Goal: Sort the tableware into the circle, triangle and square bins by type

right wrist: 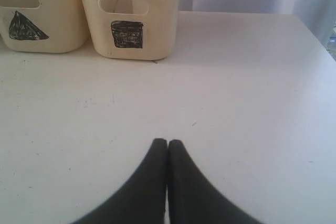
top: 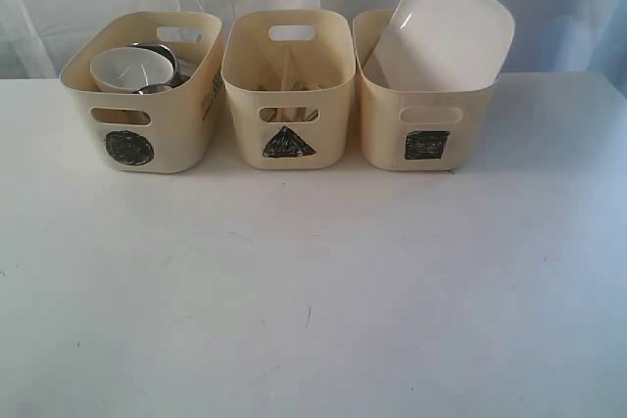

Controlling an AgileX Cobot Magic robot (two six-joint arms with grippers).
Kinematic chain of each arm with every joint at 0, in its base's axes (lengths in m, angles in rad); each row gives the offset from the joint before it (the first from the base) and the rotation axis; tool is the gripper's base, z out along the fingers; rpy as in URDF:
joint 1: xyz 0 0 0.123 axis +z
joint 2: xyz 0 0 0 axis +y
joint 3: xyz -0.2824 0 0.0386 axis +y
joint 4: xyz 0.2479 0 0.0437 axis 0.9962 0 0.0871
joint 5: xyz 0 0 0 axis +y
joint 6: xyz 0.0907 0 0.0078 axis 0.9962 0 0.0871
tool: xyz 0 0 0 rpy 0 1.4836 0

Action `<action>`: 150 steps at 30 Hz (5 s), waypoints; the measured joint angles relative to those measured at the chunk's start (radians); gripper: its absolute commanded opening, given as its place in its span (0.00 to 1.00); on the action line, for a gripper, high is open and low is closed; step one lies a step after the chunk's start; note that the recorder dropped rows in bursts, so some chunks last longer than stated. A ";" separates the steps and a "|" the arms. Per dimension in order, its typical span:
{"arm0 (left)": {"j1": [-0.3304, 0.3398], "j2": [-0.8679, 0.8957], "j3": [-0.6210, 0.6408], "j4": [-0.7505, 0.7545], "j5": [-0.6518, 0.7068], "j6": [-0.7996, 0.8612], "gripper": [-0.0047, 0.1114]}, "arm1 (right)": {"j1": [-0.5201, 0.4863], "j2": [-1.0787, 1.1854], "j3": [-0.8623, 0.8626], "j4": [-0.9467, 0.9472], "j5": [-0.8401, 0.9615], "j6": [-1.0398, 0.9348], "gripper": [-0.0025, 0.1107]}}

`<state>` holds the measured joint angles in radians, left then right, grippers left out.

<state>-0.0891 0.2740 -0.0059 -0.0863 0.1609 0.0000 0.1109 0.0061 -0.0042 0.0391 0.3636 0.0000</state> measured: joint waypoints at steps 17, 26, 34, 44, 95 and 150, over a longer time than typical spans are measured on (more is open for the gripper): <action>0.099 0.000 0.000 0.000 0.002 0.000 0.04 | 0.000 0.000 0.000 0.000 0.000 0.000 0.02; 0.099 0.000 0.000 0.000 0.002 0.000 0.04 | 0.000 0.000 0.000 0.000 0.000 0.000 0.02; 0.099 0.000 0.000 0.000 0.002 0.000 0.04 | 0.000 0.000 0.000 0.000 0.000 0.000 0.02; 0.099 0.000 0.000 0.000 0.002 0.000 0.04 | 0.000 0.000 0.000 0.000 0.000 0.000 0.02; 0.103 -0.269 0.000 0.038 0.051 0.184 0.04 | 0.000 0.000 0.000 0.000 0.000 0.000 0.02; 0.103 -0.269 0.000 0.000 0.053 0.040 0.04 | 0.000 0.000 0.000 0.000 0.000 0.007 0.02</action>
<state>0.0137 0.0048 -0.0059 -0.0859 0.2137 0.0405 0.1109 0.0061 -0.0042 0.0391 0.3636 0.0069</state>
